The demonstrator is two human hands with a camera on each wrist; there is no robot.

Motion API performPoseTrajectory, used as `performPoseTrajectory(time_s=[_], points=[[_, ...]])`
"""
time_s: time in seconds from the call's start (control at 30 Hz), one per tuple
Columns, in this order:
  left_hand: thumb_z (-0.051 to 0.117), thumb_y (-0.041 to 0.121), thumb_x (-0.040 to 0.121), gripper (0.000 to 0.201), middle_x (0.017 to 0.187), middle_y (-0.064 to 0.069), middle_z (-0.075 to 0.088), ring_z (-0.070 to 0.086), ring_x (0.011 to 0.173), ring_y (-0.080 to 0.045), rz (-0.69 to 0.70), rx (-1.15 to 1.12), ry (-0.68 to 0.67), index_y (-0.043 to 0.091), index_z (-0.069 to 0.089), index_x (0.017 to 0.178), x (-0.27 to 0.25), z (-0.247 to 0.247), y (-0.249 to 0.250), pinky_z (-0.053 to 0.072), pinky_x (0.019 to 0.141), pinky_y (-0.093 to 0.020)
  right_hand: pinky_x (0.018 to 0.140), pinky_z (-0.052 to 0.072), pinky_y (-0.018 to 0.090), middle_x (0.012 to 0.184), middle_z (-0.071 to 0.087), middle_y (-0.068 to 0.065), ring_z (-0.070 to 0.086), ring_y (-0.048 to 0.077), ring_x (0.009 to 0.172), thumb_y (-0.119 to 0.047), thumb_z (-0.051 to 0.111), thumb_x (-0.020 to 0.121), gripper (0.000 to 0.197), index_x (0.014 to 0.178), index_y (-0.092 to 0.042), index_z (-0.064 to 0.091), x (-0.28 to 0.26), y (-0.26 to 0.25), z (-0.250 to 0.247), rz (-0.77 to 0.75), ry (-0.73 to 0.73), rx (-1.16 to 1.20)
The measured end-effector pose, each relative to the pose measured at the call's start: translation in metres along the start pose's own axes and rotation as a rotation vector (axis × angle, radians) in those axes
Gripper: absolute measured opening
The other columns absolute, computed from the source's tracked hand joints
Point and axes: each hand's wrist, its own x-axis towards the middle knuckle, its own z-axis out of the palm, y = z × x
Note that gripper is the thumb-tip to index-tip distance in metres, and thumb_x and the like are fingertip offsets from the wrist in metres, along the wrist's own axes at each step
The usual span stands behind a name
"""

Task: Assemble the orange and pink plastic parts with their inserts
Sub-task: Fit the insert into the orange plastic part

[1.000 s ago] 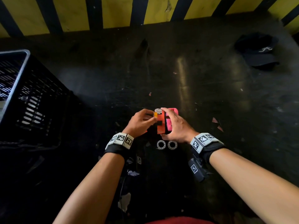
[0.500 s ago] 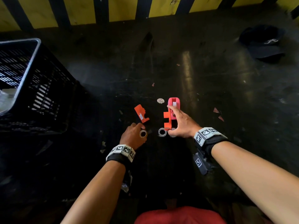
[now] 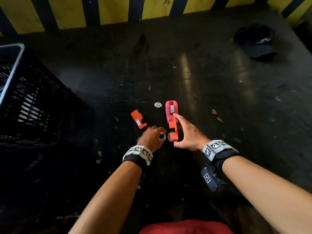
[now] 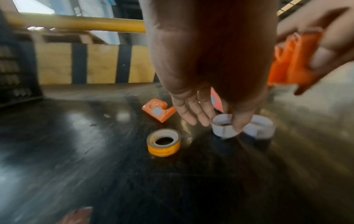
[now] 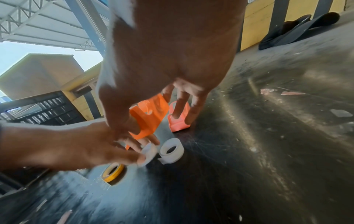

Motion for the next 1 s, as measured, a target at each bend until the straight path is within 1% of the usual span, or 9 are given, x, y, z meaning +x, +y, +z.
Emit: performPoseTrajectory(time_s=[0.13, 0.17, 0.27, 0.33, 0.5, 0.67, 0.83, 0.9, 1.0], points=[[0.071, 0.022, 0.095, 0.032, 0.116, -0.005, 0.076, 0.073, 0.104, -0.012, -0.030, -0.501, 0.136, 0.012, 0.070, 0.125, -0.004, -0.029, 0.001, 0.058, 0.087, -0.017, 0.113, 0.037, 0.032, 0.159, 0.040, 0.006, 0.044, 0.028, 0.142, -0.028, 0.083, 0.067, 0.110, 0.156, -0.028, 0.020, -0.006, 0.003, -0.005, 0.016, 0.050, 0.034], [0.072, 0.019, 0.095, 0.033, 0.116, -0.006, 0.077, 0.074, 0.105, -0.012, -0.028, -0.594, 0.146, 0.011, 0.069, 0.126, -0.006, -0.039, 0.003, 0.059, 0.086, -0.015, 0.111, 0.036, 0.029, 0.158, 0.042, 0.006, 0.046, 0.027, 0.141, -0.028, 0.084, 0.067, 0.108, 0.156, -0.027, 0.022, -0.005, 0.002, -0.006, 0.007, 0.059, 0.044], [0.073, 0.018, 0.095, 0.037, 0.115, -0.008, 0.078, 0.077, 0.104, -0.017, 0.004, -0.719, 0.144, 0.010, 0.069, 0.130, -0.008, -0.060, 0.006, 0.063, 0.089, -0.027, 0.107, 0.033, 0.022, 0.157, 0.044, 0.009, 0.047, 0.027, 0.140, -0.023, 0.087, 0.067, 0.108, 0.156, -0.022, 0.025, 0.000, -0.007, -0.007, -0.047, 0.080, 0.065], [0.071, 0.020, 0.096, 0.037, 0.114, -0.008, 0.078, 0.078, 0.102, -0.019, 0.017, -0.765, 0.143, 0.009, 0.069, 0.131, -0.009, -0.068, 0.007, 0.064, 0.091, -0.032, 0.106, 0.036, 0.025, 0.156, 0.044, 0.010, 0.049, 0.028, 0.138, -0.025, 0.088, 0.067, 0.110, 0.156, -0.024, 0.024, 0.004, -0.015, -0.009, -0.079, 0.088, 0.074], [0.068, 0.021, 0.099, 0.036, 0.112, -0.016, 0.078, 0.078, 0.103, -0.024, -0.020, -0.883, 0.114, 0.004, 0.069, 0.131, -0.011, -0.081, 0.007, 0.063, 0.093, -0.035, 0.100, 0.040, 0.025, 0.153, 0.047, 0.010, 0.054, 0.028, 0.132, -0.024, 0.088, 0.066, 0.109, 0.156, -0.023, 0.026, 0.011, -0.028, -0.017, -0.115, 0.119, 0.081], [0.066, 0.029, 0.099, 0.040, 0.108, -0.018, 0.079, 0.079, 0.094, -0.018, -0.100, -0.924, 0.092, 0.002, 0.071, 0.128, -0.010, -0.086, 0.006, 0.064, 0.083, -0.027, 0.097, 0.040, 0.023, 0.157, 0.043, 0.009, 0.055, 0.028, 0.133, -0.025, 0.090, 0.069, 0.109, 0.156, -0.026, 0.025, 0.013, -0.038, -0.020, -0.148, 0.097, 0.080], [0.065, 0.031, 0.099, 0.039, 0.103, -0.015, 0.079, 0.077, 0.088, -0.014, -0.200, -1.000, -0.031, 0.001, 0.074, 0.121, -0.013, -0.092, 0.011, 0.064, 0.091, -0.033, 0.100, 0.042, 0.023, 0.164, 0.032, 0.003, 0.046, 0.026, 0.140, -0.017, 0.089, 0.070, 0.110, 0.158, -0.023, 0.022, 0.012, -0.045, -0.018, -0.225, 0.051, 0.056], [0.066, 0.032, 0.099, 0.038, 0.103, -0.014, 0.079, 0.076, 0.086, -0.014, -0.217, -0.978, -0.046, 0.002, 0.075, 0.119, -0.013, -0.095, 0.013, 0.064, 0.090, -0.033, 0.098, 0.044, 0.025, 0.157, 0.039, 0.002, 0.051, 0.026, 0.135, -0.021, 0.089, 0.068, 0.108, 0.154, -0.026, 0.024, 0.013, -0.044, -0.015, -0.220, 0.048, 0.061], [0.064, 0.038, 0.099, 0.039, 0.102, -0.009, 0.078, 0.075, 0.087, -0.013, -0.248, -0.905, -0.063, 0.006, 0.075, 0.120, -0.011, -0.097, 0.014, 0.065, 0.083, -0.028, 0.091, 0.046, 0.030, 0.134, 0.049, -0.005, 0.059, 0.025, 0.117, -0.027, 0.089, 0.067, 0.095, 0.142, -0.032, 0.031, 0.015, -0.042, -0.012, -0.188, 0.036, 0.035]])
